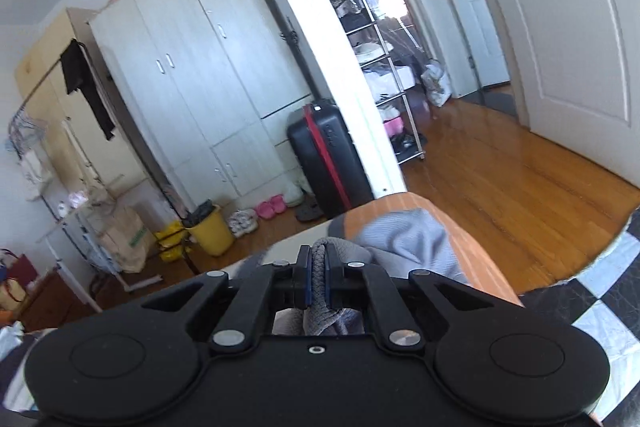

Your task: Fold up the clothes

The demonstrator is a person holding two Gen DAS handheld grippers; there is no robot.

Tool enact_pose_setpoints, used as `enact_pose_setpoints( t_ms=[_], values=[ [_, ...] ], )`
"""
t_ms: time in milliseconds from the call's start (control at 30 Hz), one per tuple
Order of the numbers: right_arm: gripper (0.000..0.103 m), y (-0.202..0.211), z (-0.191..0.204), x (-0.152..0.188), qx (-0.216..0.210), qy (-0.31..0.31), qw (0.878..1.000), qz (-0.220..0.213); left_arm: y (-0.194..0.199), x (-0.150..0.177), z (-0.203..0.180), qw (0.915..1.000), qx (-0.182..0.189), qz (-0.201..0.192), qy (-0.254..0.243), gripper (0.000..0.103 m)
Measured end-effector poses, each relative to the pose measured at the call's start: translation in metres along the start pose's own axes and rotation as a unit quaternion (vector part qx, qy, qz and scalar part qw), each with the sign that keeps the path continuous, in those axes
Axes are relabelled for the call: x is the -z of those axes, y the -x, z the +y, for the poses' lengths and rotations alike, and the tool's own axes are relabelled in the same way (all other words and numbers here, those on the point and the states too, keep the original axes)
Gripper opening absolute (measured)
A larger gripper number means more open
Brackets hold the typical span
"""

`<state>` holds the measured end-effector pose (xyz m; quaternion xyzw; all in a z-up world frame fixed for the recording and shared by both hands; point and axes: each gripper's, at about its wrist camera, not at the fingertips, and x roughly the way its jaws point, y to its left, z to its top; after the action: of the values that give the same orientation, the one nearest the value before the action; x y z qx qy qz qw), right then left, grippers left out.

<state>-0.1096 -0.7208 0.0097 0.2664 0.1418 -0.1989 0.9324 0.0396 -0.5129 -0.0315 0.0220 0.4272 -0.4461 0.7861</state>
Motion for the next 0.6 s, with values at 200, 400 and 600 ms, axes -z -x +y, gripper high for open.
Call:
enact_pose_setpoints(
  t_ms=[200, 400, 600],
  values=[
    [0.008, -0.010, -0.008, 0.008, -0.027, -0.020, 0.999, 0.016, -0.039, -0.011, -0.015, 0.9968, -0.052, 0.058, 0.019, 0.057],
    [0.008, -0.003, -0.010, 0.008, -0.040, -0.009, 0.999, 0.012, -0.050, -0.022, 0.024, 0.9963, -0.062, 0.048, 0.037, 0.005],
    [0.007, 0.001, -0.008, 0.003, 0.009, 0.025, 1.000, -0.012, -0.035, -0.026, 0.004, 0.9785, -0.159, 0.020, -0.129, 0.004]
  ],
)
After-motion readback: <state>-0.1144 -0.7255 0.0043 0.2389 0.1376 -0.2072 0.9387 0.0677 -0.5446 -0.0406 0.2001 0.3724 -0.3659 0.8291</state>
